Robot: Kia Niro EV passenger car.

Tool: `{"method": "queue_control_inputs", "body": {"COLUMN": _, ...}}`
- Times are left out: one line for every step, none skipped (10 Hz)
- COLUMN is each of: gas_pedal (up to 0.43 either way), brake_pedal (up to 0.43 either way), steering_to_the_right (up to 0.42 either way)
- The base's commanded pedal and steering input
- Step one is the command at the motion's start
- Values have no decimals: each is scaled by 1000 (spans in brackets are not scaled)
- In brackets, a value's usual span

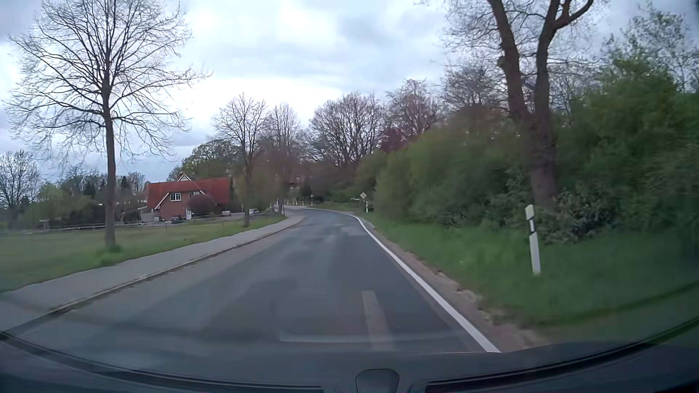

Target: Follow the waypoints while adhering to traffic rules and regulations

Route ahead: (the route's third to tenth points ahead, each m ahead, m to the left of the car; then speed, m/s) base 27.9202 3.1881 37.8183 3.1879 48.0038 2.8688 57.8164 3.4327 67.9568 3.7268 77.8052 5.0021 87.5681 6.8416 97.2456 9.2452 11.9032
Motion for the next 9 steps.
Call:
{"method": "queue_control_inputs", "body": {"gas_pedal": 0, "brake_pedal": 0, "steering_to_the_right": -2}}
{"method": "queue_control_inputs", "body": {"gas_pedal": 0, "brake_pedal": 0, "steering_to_the_right": -2}}
{"method": "queue_control_inputs", "body": {"gas_pedal": 0, "brake_pedal": 0, "steering_to_the_right": -3}}
{"method": "queue_control_inputs", "body": {"gas_pedal": 0, "brake_pedal": 0, "steering_to_the_right": -3}}
{"method": "queue_control_inputs", "body": {"gas_pedal": 0, "brake_pedal": 0, "steering_to_the_right": -3}}
{"method": "queue_control_inputs", "body": {"gas_pedal": 0, "brake_pedal": 0, "steering_to_the_right": -3}}
{"method": "queue_control_inputs", "body": {"gas_pedal": 0, "brake_pedal": 0, "steering_to_the_right": -4}}
{"method": "queue_control_inputs", "body": {"gas_pedal": 0, "brake_pedal": 0, "steering_to_the_right": -5}}
{"method": "queue_control_inputs", "body": {"gas_pedal": 0, "brake_pedal": 0, "steering_to_the_right": -7}}
